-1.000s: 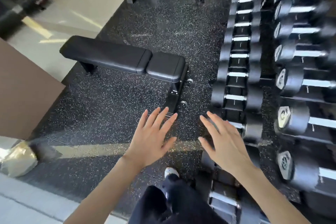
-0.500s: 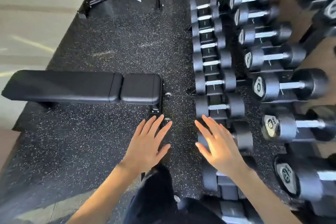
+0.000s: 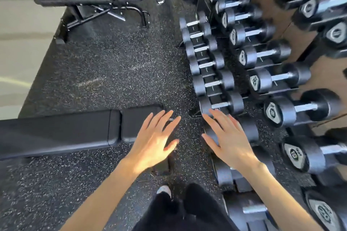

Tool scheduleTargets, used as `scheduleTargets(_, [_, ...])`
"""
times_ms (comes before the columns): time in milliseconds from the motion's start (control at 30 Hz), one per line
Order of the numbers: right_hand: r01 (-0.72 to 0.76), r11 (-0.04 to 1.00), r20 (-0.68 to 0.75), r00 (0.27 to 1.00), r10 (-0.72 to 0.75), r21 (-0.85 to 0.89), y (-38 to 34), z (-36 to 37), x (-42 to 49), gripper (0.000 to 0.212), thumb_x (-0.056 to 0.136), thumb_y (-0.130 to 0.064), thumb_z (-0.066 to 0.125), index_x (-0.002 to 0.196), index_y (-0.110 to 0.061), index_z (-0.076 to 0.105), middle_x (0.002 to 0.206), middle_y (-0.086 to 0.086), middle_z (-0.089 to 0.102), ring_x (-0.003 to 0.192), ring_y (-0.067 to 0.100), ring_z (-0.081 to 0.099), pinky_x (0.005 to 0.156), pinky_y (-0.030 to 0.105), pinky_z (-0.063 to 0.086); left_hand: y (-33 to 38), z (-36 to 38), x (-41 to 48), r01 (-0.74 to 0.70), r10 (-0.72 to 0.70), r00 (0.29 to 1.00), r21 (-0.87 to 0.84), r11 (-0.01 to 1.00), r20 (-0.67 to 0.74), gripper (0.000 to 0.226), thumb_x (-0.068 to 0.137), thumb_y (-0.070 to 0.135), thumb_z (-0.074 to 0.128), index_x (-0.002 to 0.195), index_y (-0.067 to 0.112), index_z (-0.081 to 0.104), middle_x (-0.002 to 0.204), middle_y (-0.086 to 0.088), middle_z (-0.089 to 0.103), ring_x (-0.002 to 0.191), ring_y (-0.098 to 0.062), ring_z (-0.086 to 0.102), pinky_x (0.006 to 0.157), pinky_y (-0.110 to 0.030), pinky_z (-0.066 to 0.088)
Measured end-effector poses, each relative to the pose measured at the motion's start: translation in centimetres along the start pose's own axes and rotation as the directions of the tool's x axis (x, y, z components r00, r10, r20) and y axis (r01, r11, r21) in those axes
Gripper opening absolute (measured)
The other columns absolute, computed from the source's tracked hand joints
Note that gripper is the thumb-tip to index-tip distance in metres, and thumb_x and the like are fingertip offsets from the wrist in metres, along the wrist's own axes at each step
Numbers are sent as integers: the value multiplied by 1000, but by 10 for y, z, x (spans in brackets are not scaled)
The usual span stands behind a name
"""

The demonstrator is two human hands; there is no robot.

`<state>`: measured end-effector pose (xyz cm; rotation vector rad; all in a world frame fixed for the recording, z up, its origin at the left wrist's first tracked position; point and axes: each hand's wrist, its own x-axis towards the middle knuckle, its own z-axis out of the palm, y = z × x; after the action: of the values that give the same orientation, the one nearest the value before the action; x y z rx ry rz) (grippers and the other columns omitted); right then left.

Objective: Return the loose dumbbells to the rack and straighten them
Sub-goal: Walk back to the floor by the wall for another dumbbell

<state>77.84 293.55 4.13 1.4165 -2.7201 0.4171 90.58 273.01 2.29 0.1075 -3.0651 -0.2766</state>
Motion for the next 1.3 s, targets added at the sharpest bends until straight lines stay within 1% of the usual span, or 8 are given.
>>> scheduleTargets(67, [-5,1000,-3,1000,5,-9,0,6,15,53,93,-42,38,136,-13,46,140,10,46,133,26,41,107,48,35,-12,3,11,-6,6,1000,-21,1000,9,63,92,47,44,146,18,32,150,-11,35,139,-29,30,113,-51,25])
scheduleTargets(200, [0,1000,62,998,1,-20,9,27,43,53,91,-41,39,136,-13,47,141,11,45,133,27,40,105,48,37,-37,26,34,46,-47,995,10,999,93,64,96,54,26,151,28,6,158,-2,10,145,-22,5,118,-43,3])
scheduleTargets(433, [28,999,152,988,-25,-18,56,58,102,53,91,-42,36,132,-14,52,136,10,51,126,26,49,100,47,43,-71,42,102,76,-81,991,50,996,106,61,90,48,50,143,19,40,145,-10,43,134,-30,39,109,-50,32])
scheduleTargets(567, [78,996,162,984,-72,-36,97,63,162,51,88,-43,42,129,-15,55,132,9,56,122,26,53,95,48,47,-91,42,163,76,-84,989,66,995,122,60,91,50,47,142,20,41,145,-9,44,133,-30,40,108,-50,32])
scheduleTargets(700, [115,992,156,982,-107,-46,145,59,232,52,83,-37,65,129,-16,55,132,8,56,122,25,53,99,49,44,-112,36,235,52,-59,992,71,996,108,59,93,50,44,144,21,38,147,-8,41,135,-29,36,110,-51,29])
scheduleTargets(867, [133,989,92,988,-126,-72,196,40,315,48,89,-41,47,129,-15,55,130,10,57,122,26,53,98,49,44,-127,23,319,77,-81,994,62,995,67,59,94,52,33,145,22,35,148,-7,39,137,-29,34,111,-51,28])
scheduleTargets(1033, [118,993,59,991,-117,-13,218,36,353,54,90,-39,48,138,-15,44,142,9,45,133,26,40,107,48,34,-133,12,360,105,-106,994,59,993,16,60,92,51,31,142,19,41,145,-9,43,133,-30,39,109,-50,31])
scheduleTargets(1300, [75,997,100,992,-77,19,239,54,383,56,89,-34,57,140,-16,42,145,9,42,136,27,36,107,50,35,-155,15,400,113,-119,991,98,989,57,59,90,49,34,138,18,48,141,-10,47,130,-31,44,105,-52,36])
